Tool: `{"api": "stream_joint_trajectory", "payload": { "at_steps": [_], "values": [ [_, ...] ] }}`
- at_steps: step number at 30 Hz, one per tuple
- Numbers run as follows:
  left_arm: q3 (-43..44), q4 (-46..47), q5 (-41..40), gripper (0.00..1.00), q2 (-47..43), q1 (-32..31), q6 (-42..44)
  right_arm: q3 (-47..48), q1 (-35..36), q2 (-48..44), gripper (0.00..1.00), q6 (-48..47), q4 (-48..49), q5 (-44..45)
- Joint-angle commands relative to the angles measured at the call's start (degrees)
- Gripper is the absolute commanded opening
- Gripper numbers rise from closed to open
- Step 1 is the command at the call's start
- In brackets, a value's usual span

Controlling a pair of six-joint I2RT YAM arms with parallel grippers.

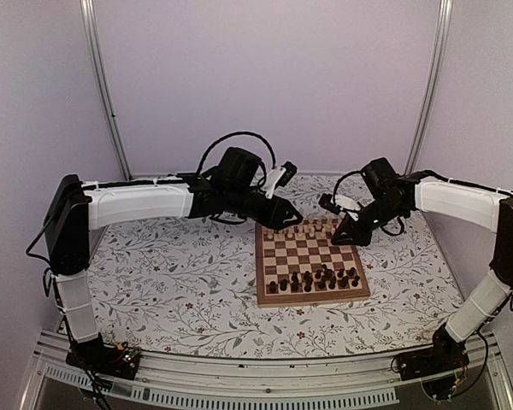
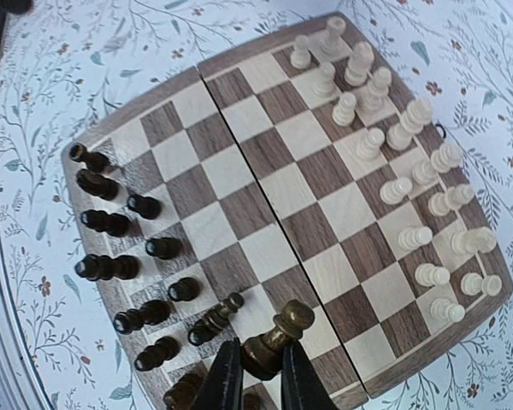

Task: Set up the chess pieces on the board
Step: Pick up the chess piece from the chessboard.

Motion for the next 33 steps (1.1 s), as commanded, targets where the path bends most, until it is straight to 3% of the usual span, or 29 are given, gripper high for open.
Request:
{"api": "stream_joint_trajectory", "payload": {
  "at_steps": [1, 25, 33],
  "values": [
    [-0.3, 6.1, 7.9, 0.39, 2.2, 0.7, -4.7, -0.1, 0.0, -3.1, 0.09, -3.3, 0.0, -8.9],
    [2.7, 18.0, 23.5, 0.41, 9.7, 0.5, -17.0, -0.3, 3.2, -7.8, 0.1, -6.9, -1.2, -15.0],
    [3.6, 19.1, 26.9, 0.34, 11.1, -0.1, -18.1, -0.1, 3.7, -7.1, 0.1, -6.6, -1.0, -13.9]
  ]
}}
